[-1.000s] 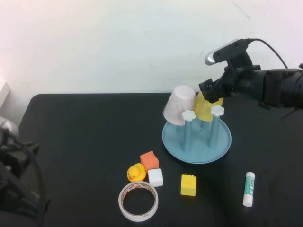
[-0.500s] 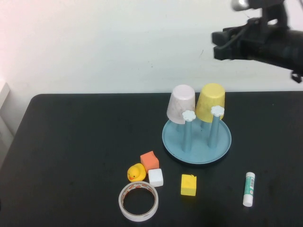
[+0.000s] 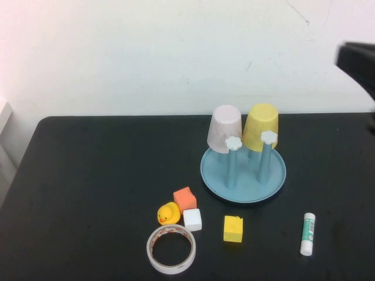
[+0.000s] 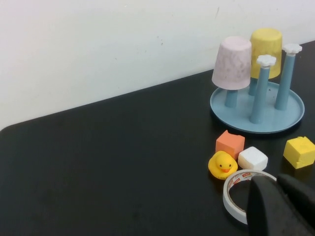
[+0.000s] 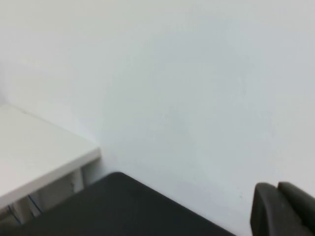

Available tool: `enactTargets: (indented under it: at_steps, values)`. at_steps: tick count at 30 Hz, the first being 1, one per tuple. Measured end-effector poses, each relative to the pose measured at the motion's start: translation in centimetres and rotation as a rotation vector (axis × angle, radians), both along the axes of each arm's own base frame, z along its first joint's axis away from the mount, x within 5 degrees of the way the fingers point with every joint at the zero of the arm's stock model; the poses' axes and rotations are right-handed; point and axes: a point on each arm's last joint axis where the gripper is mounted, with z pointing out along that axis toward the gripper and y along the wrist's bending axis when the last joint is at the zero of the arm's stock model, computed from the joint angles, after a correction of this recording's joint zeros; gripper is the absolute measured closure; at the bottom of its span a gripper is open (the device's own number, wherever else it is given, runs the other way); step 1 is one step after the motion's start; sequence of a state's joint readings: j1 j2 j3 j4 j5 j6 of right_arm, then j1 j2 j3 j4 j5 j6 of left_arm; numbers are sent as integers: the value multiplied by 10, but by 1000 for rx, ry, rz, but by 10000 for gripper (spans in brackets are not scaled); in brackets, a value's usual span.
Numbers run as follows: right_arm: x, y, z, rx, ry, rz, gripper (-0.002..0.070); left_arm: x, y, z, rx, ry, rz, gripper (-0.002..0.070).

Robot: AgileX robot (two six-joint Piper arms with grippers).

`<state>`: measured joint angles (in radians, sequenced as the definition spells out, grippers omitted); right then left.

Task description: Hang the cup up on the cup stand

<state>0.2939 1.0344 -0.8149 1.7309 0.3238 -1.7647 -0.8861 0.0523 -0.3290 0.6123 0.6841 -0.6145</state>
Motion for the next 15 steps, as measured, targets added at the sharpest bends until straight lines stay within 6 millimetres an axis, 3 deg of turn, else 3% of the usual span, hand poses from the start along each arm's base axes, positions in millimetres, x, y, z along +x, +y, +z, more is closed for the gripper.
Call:
enactTargets:
  at_steps: [7, 15]
  values:
    - [-80, -22, -11, 35, -123, 26, 675, 0, 0, -1, 5, 6, 4, 676]
    - [-139, -40, -40, 68, -244, 29, 676, 0, 1, -1, 7, 9, 7, 676]
